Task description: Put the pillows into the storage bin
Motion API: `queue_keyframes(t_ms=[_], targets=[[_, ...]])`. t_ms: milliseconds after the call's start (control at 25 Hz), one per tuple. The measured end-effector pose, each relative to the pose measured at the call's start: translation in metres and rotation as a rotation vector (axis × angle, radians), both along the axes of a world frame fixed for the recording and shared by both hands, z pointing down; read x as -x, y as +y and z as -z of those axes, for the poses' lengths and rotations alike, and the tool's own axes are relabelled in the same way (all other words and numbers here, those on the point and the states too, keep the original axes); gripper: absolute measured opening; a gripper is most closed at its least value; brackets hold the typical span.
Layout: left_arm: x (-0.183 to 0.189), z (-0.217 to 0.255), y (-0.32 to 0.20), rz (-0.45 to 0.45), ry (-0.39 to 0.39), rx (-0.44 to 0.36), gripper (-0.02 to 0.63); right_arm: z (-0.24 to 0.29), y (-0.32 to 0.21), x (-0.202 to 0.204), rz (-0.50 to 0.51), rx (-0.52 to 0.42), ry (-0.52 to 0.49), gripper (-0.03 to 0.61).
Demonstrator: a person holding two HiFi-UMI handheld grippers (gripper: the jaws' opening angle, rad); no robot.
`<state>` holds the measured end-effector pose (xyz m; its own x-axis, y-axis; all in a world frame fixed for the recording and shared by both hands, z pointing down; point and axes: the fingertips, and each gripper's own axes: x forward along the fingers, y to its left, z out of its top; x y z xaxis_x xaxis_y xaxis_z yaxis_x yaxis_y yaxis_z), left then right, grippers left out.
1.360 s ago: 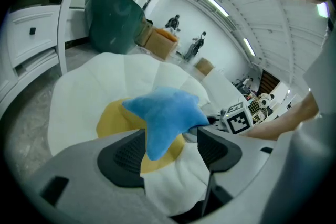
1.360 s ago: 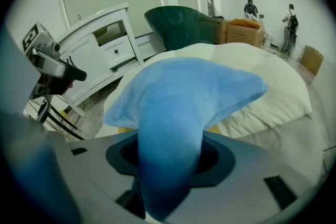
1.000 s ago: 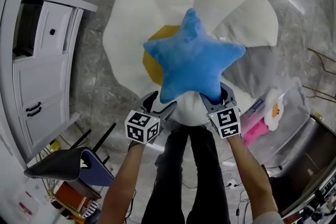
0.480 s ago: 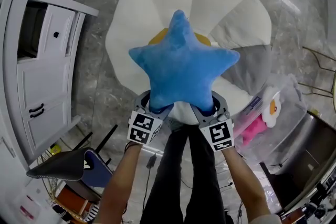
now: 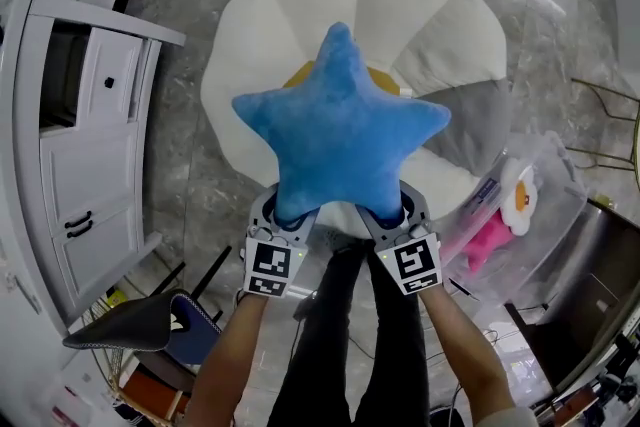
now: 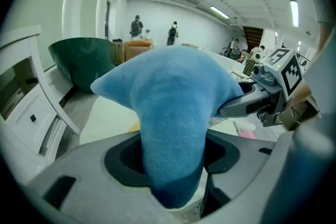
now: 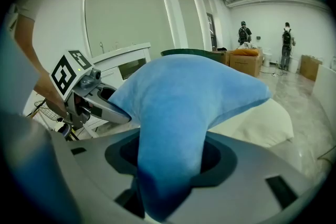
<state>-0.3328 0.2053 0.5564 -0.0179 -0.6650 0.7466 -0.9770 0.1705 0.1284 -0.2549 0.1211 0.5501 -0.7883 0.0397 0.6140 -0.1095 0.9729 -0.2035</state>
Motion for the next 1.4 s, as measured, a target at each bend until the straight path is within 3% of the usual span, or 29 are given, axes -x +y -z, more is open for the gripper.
queue_keyframes(t_ms=[240, 480, 1000, 1400], targets=[[-0.017, 0.0, -0.016, -0.056, 0.012, -0.001, 0.262, 0.001, -0.012, -0.022, -0.069, -0.006, 0.005, 0.236], [-0.059, 0.0, -0.049, -0.181, 0.02, 0.002, 0.262, 0.001, -0.036, -0.071, -0.167, 0.001, 0.0, 0.239], [-0.203, 0.011, -0.111, -0.316, 0.024, 0.026, 0.262, 0.009, -0.085, -0.224, -0.317, 0.009, -0.01, 0.241], [-0.336, 0.01, -0.167, -0.545, 0.027, 0.05, 0.262, 0.008, -0.119, -0.366, -0.515, -0.002, -0.003, 0.244]])
